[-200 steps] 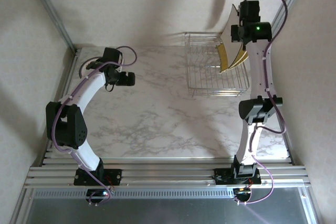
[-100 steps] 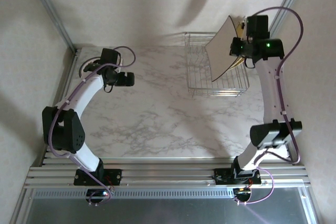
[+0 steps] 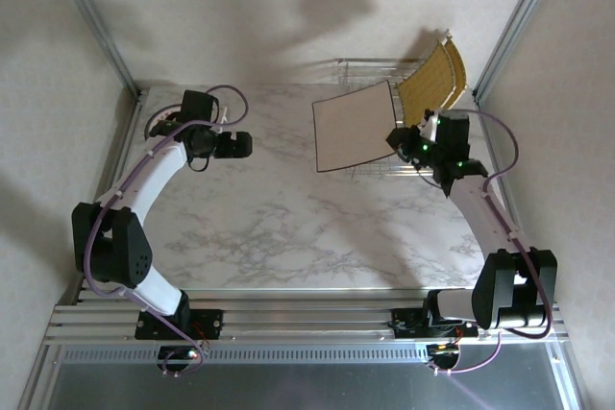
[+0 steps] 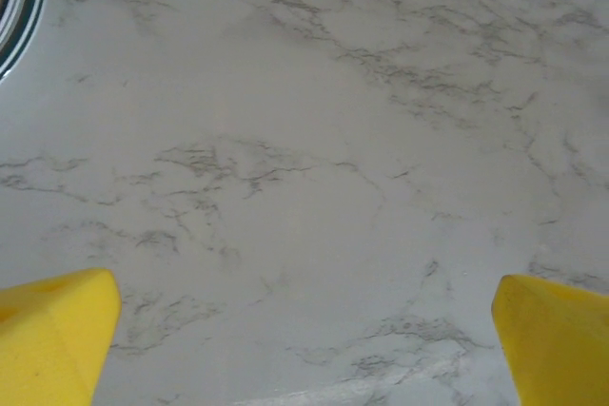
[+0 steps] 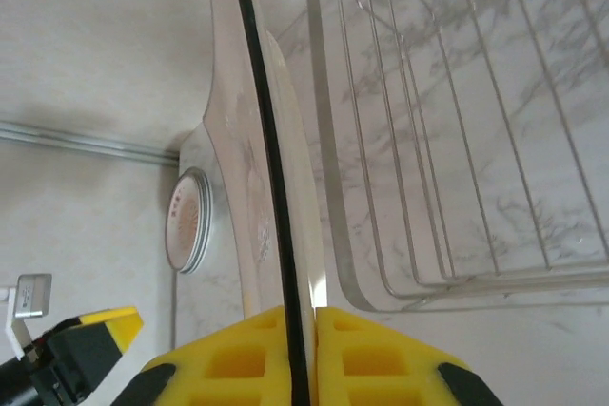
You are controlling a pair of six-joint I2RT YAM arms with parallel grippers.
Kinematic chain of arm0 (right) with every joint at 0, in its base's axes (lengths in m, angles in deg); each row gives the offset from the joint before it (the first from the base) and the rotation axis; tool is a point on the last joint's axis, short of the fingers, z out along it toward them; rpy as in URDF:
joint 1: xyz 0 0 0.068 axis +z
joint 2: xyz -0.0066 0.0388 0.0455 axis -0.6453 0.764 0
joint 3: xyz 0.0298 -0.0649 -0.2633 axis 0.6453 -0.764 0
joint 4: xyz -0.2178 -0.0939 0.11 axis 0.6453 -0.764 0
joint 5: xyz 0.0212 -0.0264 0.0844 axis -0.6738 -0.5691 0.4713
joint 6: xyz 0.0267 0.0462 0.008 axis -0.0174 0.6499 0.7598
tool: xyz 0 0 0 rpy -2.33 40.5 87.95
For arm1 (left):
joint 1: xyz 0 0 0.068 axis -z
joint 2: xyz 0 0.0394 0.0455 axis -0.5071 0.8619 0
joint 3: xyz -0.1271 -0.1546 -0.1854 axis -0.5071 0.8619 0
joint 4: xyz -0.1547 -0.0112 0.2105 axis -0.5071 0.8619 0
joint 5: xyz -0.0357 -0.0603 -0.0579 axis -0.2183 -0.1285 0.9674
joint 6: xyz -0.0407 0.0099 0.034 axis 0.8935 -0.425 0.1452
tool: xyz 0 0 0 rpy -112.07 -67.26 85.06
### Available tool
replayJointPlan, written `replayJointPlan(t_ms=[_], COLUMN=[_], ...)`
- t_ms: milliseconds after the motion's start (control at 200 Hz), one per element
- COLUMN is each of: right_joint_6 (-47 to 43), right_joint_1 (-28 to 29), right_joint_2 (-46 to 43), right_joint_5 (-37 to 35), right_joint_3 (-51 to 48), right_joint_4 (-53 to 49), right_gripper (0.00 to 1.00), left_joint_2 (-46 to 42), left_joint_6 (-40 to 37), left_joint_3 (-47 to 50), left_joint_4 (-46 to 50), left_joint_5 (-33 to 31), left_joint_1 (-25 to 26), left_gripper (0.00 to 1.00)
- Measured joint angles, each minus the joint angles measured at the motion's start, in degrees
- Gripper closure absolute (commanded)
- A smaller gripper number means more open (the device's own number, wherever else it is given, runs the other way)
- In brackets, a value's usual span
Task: Unload the plates from the dish rack
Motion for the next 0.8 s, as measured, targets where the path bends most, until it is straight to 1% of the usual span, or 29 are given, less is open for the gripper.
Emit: replayJointPlan(t_ms=[110, 235, 300, 370, 481, 611, 686, 801], right_joint_6=[5.01, 8.68, 10.14, 11.89, 14.01, 15.89, 16.57, 17.09], right_joint_1=[0.0, 0.0, 0.0, 0.0, 0.02, 0.39, 0.83, 1.81], right_joint_2=[-0.02, -0.02, -0.02, -0.02, 0.31, 2.1, 3.17, 4.76], right_joint_5=[2.36, 4.72, 5.79, 7.02, 9.07, 10.88, 11.26, 11.8], right_joint_3=[-5.49, -8.94, -10.14, -11.34, -12.48, -12.57, -12.57, -12.55], right_joint_4=[8.39, 16.57, 20.46, 24.7, 29.83, 34.23, 35.52, 36.24], right_gripper=[1.0, 1.0, 1.0, 1.0, 1.0, 1.0, 1.0, 1.0], left_joint_2=[-0.09, -0.09, -0.11, -0.15, -0.22, -0.07, 0.24, 1.16], left_joint_6=[0.48, 1.25, 2.01, 3.54, 8.17, 16.13, 20.65, 26.32], left_joint_3=[0.17, 0.48, 1.22, 2.93, 7.34, 12.94, 14.84, 15.67], left_joint_4=[-1.16, -2.67, -4.55, -7.85, -16.22, -29.24, -36.37, -45.7], left_joint_5=[2.25, 5.09, 7.8, 12.39, 21.62, 31.56, 35.67, 39.82], left_joint_1=[0.0, 0.0, 0.0, 0.0, 0.02, 0.11, 0.28, 0.74], left_gripper=[0.01, 0.0, 0.0, 0.01, 0.0, 0.01, 0.02, 0.05])
